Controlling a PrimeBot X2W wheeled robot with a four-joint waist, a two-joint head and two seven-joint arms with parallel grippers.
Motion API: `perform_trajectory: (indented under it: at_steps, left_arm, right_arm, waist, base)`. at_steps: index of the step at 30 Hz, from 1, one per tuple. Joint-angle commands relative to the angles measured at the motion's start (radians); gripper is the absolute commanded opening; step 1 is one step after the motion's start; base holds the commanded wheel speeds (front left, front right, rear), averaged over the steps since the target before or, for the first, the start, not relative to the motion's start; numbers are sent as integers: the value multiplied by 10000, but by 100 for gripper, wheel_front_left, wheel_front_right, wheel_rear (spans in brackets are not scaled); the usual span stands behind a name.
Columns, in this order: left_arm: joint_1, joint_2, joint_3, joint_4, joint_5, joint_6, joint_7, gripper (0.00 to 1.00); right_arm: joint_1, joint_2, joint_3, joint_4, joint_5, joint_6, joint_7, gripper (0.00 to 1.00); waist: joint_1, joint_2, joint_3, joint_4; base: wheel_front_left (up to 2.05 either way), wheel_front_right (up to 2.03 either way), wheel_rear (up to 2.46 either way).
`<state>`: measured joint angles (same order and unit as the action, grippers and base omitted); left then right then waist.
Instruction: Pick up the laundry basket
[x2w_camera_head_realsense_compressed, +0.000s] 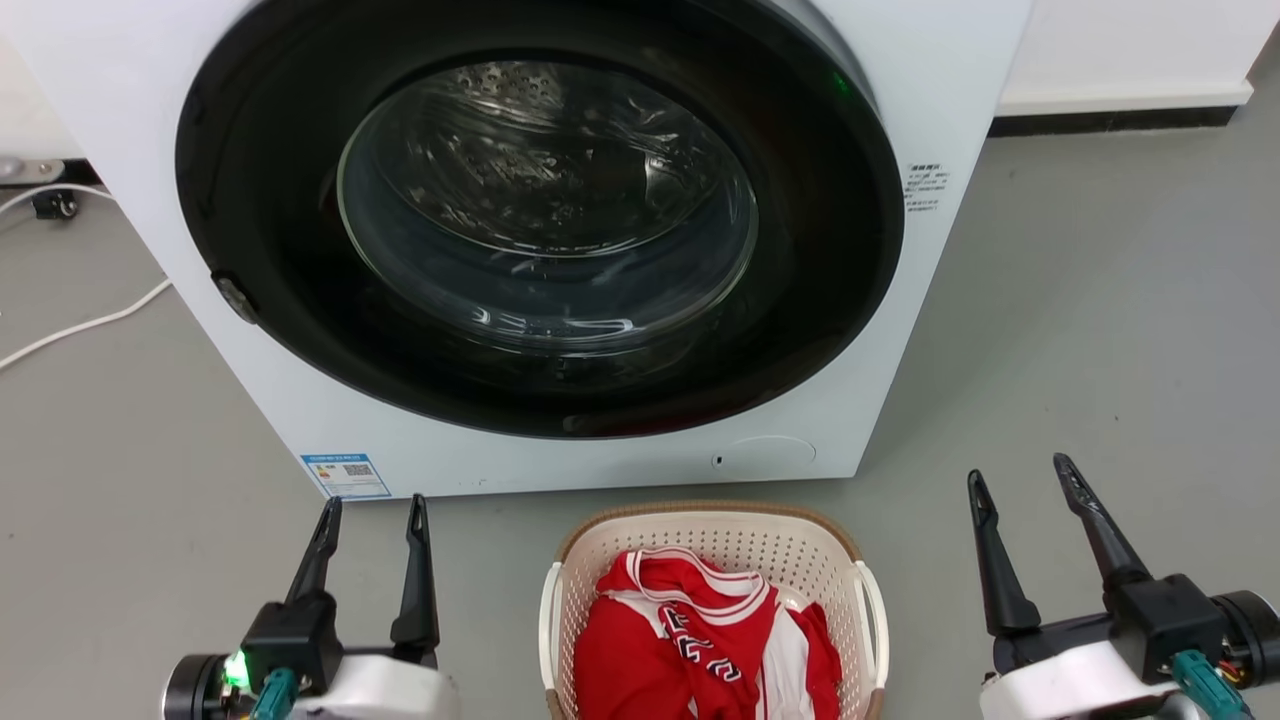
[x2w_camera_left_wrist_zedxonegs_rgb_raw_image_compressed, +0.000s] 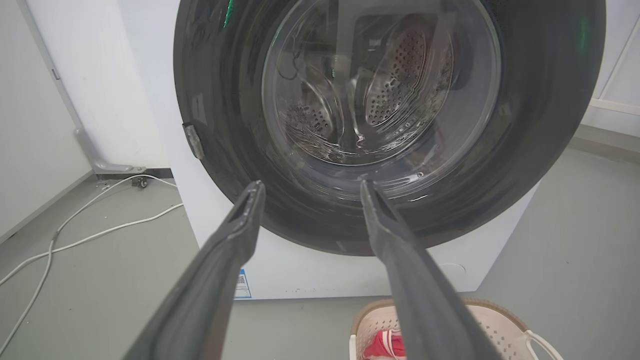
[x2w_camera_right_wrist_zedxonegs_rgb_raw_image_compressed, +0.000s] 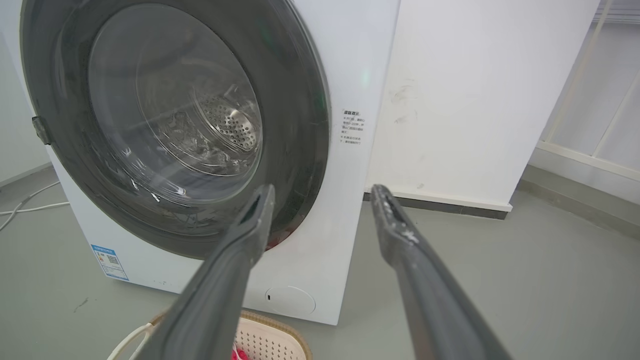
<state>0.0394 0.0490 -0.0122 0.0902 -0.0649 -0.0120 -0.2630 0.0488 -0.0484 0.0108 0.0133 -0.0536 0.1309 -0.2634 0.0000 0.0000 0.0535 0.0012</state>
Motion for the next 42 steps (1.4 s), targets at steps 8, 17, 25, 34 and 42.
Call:
perform_trajectory:
  at_steps: [8,17,25,34,42]
  left_arm:
    - [-977,18,-99,1474,-73,-316,-27,100]
    - [-2331,18,-414,3485,-178,-666,-28,100]
    - [-3562,20,-926,5369,-295,-821,-28,100]
    - [-4989,20,-1324,7398,-581,-834,-27,100]
    - [-6389,151,-1380,9146,-686,-927,-27,100]
  right_arm:
    - [-840,-30,62,1491,-475,-5,-20,100]
    - [-2059,-24,65,3631,-1070,-5,-21,100]
    - [-3315,-24,68,5642,-1539,-5,-21,100]
    - [-4579,-23,15,7162,-1871,-5,-21,100]
    - [-5819,-24,250,8542,-2062,-5,-20,100]
  waist:
    - [0,0,815,-95]
    - [0,0,2060,-197]
    - [0,0,3205,-248]
    - [0,0,4366,-260]
    - [0,0,5432,-379]
  base:
    - [0,0,0]
    - [0,0,0]
    - [0,0,0]
    - [0,0,0]
    - [0,0,0]
